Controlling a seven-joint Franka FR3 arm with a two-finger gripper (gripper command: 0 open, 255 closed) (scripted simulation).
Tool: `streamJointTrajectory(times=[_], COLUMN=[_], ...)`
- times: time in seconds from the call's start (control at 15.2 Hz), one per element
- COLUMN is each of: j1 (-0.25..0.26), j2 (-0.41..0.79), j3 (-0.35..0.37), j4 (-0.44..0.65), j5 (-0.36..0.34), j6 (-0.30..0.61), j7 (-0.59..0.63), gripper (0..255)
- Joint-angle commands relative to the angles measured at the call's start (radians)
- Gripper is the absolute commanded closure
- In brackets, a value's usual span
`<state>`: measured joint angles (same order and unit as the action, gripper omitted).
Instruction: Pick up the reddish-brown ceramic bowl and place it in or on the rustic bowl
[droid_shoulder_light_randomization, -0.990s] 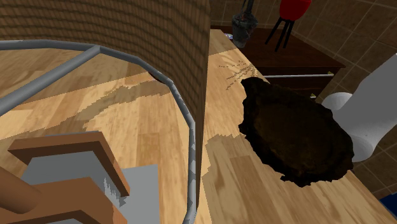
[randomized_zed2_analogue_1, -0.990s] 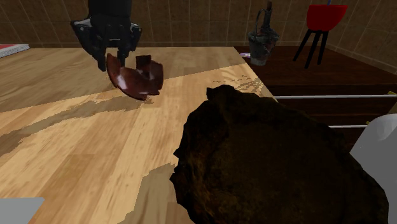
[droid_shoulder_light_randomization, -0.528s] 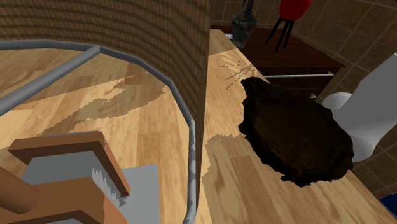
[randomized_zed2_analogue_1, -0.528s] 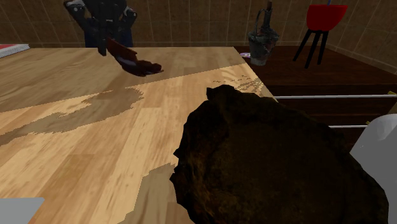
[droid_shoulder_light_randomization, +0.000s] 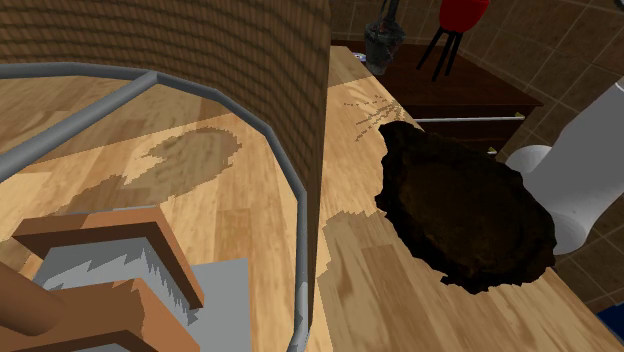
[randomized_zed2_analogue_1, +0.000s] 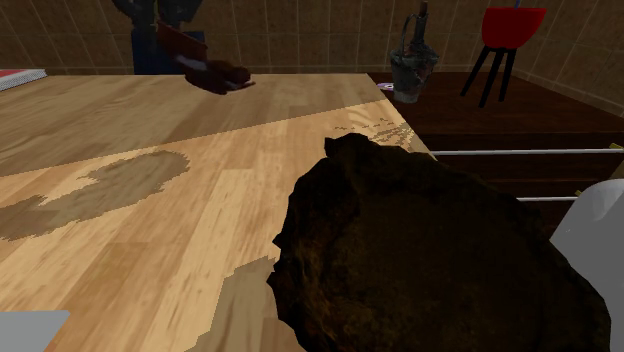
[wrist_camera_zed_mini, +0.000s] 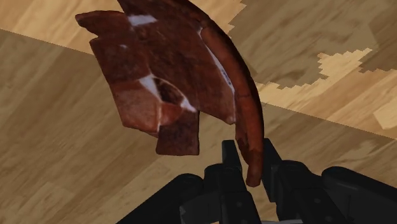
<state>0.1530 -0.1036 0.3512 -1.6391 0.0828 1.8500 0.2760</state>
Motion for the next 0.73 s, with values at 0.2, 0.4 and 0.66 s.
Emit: streamJointTrajectory(times=[0.2,0.4,0.66], j1=[0.0,0.004,0.02], j2=[0.025,-0.052,-0.207], j3=[0.003,0.0,-0.006], j4=[0.096,0.029,-0.118], j5=[-0.011,0.015,0.065], j6=[-0.072,-0.078,-0.077], j7=[0.009,0.01,0.013], gripper=[255,255,255])
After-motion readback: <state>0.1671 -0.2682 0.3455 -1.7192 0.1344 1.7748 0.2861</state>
